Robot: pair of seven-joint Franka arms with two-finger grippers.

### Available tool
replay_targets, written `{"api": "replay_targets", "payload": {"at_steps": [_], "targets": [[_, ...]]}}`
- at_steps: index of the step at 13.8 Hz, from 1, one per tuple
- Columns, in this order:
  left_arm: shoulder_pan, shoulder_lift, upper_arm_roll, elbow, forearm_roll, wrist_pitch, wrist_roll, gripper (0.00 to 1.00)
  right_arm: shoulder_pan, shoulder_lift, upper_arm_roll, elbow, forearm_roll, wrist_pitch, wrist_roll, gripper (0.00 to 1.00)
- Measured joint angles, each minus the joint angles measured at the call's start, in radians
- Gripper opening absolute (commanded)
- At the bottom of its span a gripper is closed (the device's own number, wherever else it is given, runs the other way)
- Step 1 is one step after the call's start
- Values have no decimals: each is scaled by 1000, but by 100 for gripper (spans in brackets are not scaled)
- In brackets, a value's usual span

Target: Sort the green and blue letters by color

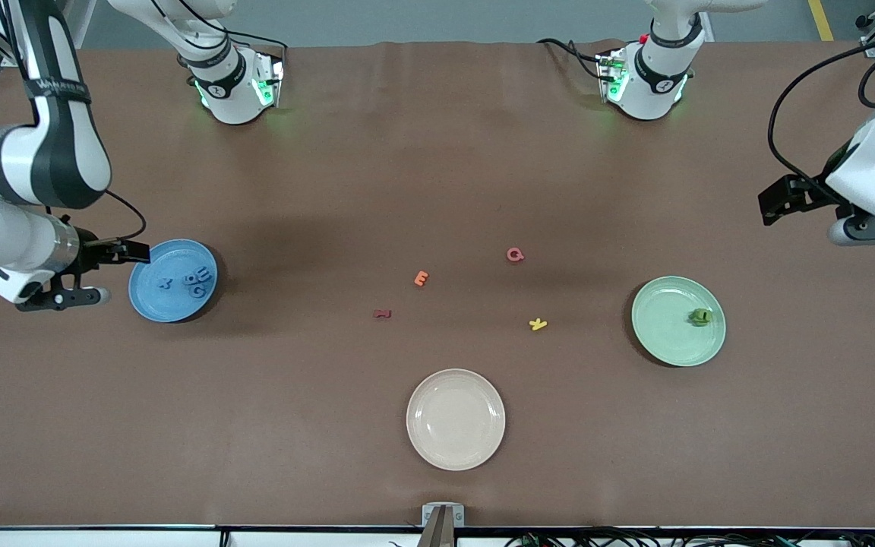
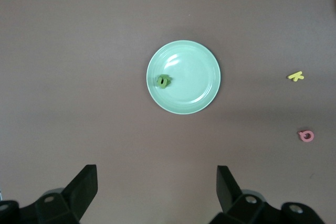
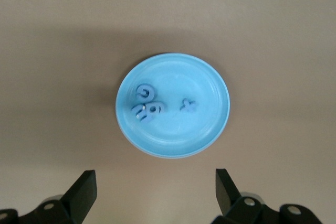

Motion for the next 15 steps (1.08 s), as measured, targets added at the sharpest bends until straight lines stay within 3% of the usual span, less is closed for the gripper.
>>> {"api": "replay_targets", "payload": {"at_steps": [4, 6, 11, 15], "targets": [[2, -47, 18, -25, -2, 0, 11, 100, 19, -35, 0, 208, 0, -213, 29, 100], [1, -49, 16, -27, -4, 0, 14, 100, 19, -35, 0, 300, 1, -253, 29, 100], [1, -49, 17, -27, -29, 3, 14, 100, 19, -6, -1, 380, 4, -273, 30, 100], [1, -49, 18, -28, -29, 9, 14, 100, 19, 11, -4, 394, 75, -298, 34, 100]]}}
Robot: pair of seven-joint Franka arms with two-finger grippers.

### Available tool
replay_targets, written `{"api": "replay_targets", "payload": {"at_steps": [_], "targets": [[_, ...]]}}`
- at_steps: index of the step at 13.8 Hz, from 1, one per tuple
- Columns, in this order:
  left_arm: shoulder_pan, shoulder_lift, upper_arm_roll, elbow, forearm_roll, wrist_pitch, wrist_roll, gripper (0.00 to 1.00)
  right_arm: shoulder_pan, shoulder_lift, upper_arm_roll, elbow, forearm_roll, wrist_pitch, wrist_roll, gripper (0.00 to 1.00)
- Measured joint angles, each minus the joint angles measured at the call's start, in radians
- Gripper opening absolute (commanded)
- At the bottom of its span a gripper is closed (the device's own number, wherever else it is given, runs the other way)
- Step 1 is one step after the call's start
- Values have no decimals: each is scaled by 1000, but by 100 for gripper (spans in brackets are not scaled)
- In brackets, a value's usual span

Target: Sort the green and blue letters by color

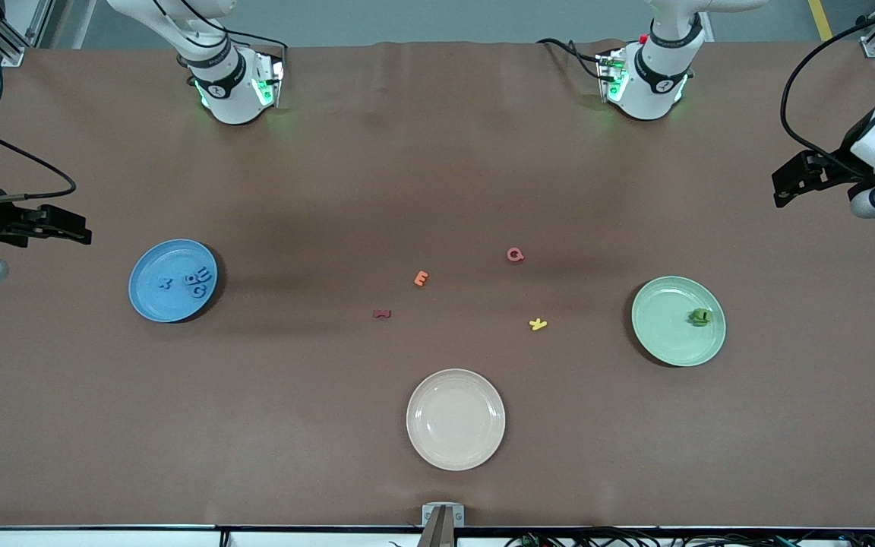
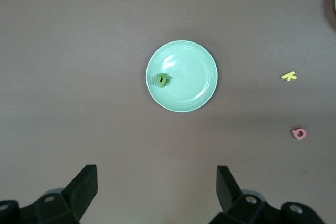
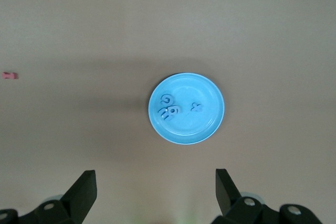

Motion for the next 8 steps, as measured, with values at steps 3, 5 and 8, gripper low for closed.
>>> {"api": "replay_targets", "payload": {"at_steps": [3, 5, 8], "targets": [[0, 1, 0, 0, 0, 1, 0, 100, 0, 1, -1, 0, 8, -34, 0, 100], [0, 1, 0, 0, 0, 4, 0, 100, 0, -8, -1, 0, 8, -54, 0, 100], [0, 1, 0, 0, 0, 6, 0, 100, 8, -47, -1, 0, 7, -70, 0, 100]]}}
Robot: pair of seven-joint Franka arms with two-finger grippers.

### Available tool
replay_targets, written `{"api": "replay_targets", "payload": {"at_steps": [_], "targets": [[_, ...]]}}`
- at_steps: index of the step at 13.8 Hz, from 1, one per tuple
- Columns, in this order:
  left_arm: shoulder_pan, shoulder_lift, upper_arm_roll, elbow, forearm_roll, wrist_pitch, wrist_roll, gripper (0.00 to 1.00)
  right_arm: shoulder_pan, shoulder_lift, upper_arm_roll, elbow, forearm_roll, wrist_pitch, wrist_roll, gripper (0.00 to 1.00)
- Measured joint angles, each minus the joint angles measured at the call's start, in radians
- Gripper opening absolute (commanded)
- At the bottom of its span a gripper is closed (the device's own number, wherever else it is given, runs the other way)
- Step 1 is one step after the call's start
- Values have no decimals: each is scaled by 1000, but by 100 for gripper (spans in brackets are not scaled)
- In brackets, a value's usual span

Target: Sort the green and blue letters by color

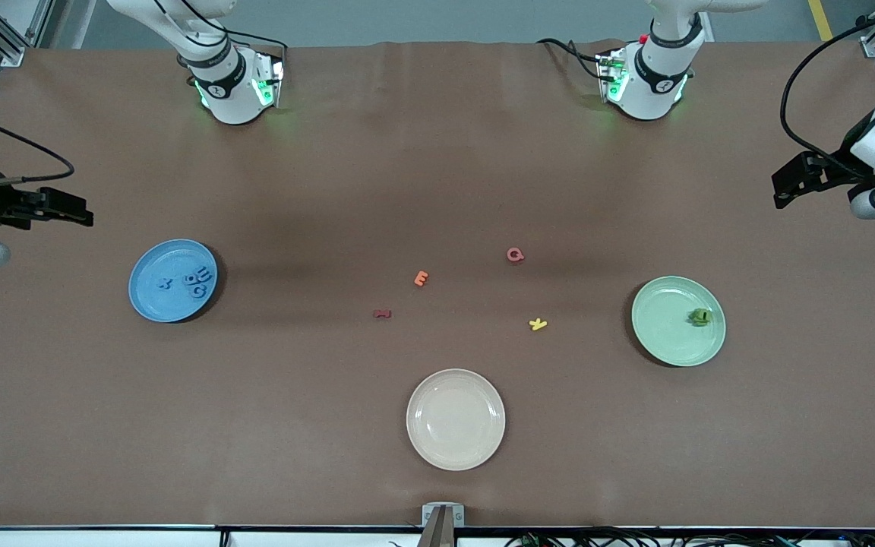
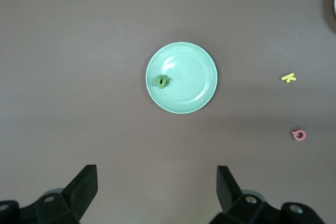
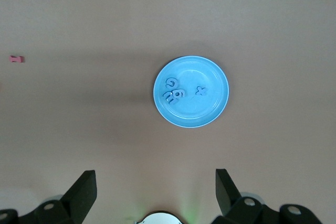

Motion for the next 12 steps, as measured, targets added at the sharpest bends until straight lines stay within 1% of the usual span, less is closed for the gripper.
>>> {"api": "replay_targets", "payload": {"at_steps": [3, 7, 12], "targets": [[0, 0, 0, 0, 0, 0, 0, 100, 34, -37, -6, -2, -10, -8, 1, 100], [0, 1, 0, 0, 0, 0, 0, 100, 43, -59, -24, -14, -14, -10, 2, 100], [0, 2, 0, -1, 0, 0, 5, 100, 43, -144, -37, -85, -14, -9, 2, 100]]}}
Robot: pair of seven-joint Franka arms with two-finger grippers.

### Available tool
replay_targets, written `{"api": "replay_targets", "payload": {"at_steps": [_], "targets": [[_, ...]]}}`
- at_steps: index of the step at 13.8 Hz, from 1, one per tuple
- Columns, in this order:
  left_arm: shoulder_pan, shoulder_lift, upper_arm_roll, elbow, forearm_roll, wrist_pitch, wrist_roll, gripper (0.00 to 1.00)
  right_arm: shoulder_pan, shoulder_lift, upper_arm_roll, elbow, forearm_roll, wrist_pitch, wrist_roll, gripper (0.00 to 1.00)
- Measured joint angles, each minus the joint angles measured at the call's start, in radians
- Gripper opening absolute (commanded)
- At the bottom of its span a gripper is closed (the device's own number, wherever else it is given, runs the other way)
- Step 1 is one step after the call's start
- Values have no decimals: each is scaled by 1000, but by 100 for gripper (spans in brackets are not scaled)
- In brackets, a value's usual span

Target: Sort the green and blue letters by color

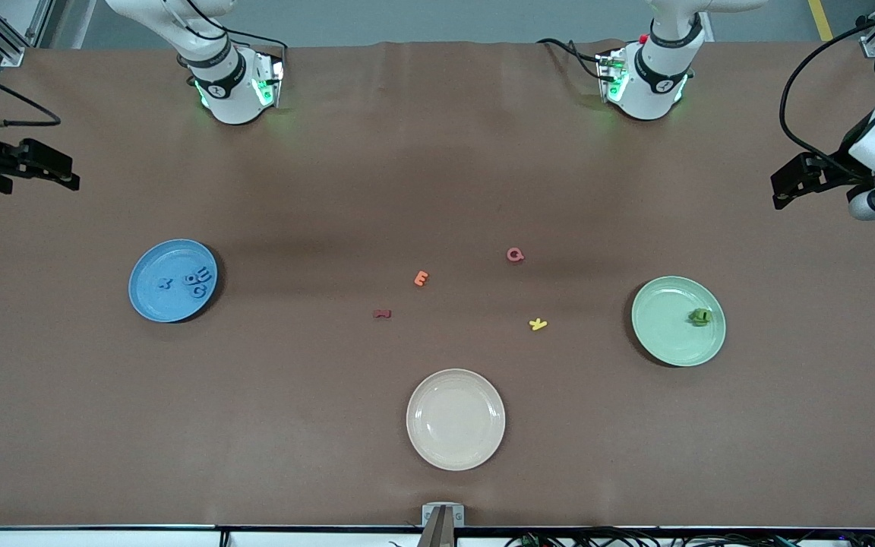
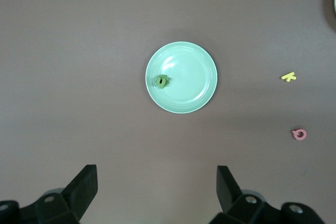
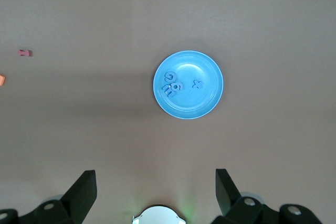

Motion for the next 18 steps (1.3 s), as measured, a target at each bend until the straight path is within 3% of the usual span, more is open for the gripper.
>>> {"api": "replay_targets", "payload": {"at_steps": [7, 18], "targets": [[0, 0, 0, 3, 0, 1, 1, 100, 0, -74, -6, -22, 0, 0, 0, 100], [0, 0, 0, 8, 0, 1, 1, 100, -2, -78, -10, -69, 0, 46, 0, 100]]}}
